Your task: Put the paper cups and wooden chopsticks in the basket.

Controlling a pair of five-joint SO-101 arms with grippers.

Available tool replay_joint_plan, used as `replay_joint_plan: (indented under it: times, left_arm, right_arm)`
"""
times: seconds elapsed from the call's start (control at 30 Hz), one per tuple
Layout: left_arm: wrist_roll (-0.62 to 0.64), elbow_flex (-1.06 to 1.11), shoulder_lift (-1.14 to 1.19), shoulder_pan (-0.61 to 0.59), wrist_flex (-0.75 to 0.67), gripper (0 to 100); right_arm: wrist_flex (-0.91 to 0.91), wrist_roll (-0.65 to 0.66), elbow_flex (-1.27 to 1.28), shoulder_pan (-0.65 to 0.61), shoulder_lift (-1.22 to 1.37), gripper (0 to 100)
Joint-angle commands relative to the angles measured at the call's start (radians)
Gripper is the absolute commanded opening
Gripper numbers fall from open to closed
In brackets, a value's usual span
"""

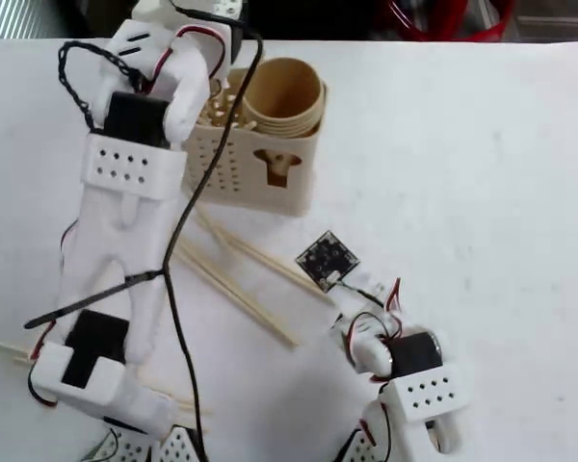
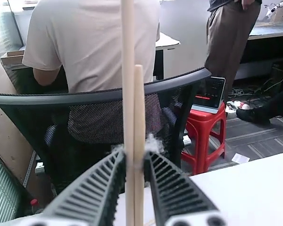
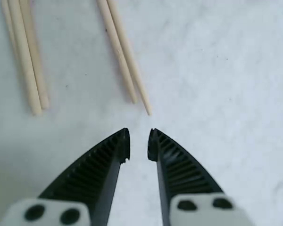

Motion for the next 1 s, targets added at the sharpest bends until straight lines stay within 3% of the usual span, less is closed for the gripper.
replay_joint_plan:
  times: [0.0,0.27,0.43,0.67,0.83,0.97]
  left_arm:
    - [0.008,-0.006,-0.007,-0.013,0.008,2]
    - [0.008,-0.005,-0.005,-0.038,0.069,3]
    - [0.008,-0.008,-0.012,-0.05,0.129,12]
    - [0.006,-0.014,-0.016,-0.067,0.16,11]
    - [0.002,-0.014,-0.124,-0.105,0.227,11]
    - [0.0,-0.014,-0.271,-0.179,0.365,11]
  right_arm:
    - [-0.019,-0.002,-0.005,0.004,-0.012,7.7]
    - [-0.019,-0.002,-0.005,0.004,-0.012,7.7]
    - [-0.019,-0.002,-0.005,0.004,-0.012,7.7]
    - [-0.019,-0.002,-0.005,0.004,-0.012,7.7]
    - [-0.019,-0.002,-0.006,0.004,-0.012,7.7]
    - [-0.01,0.008,-0.037,0.005,-0.002,8.0]
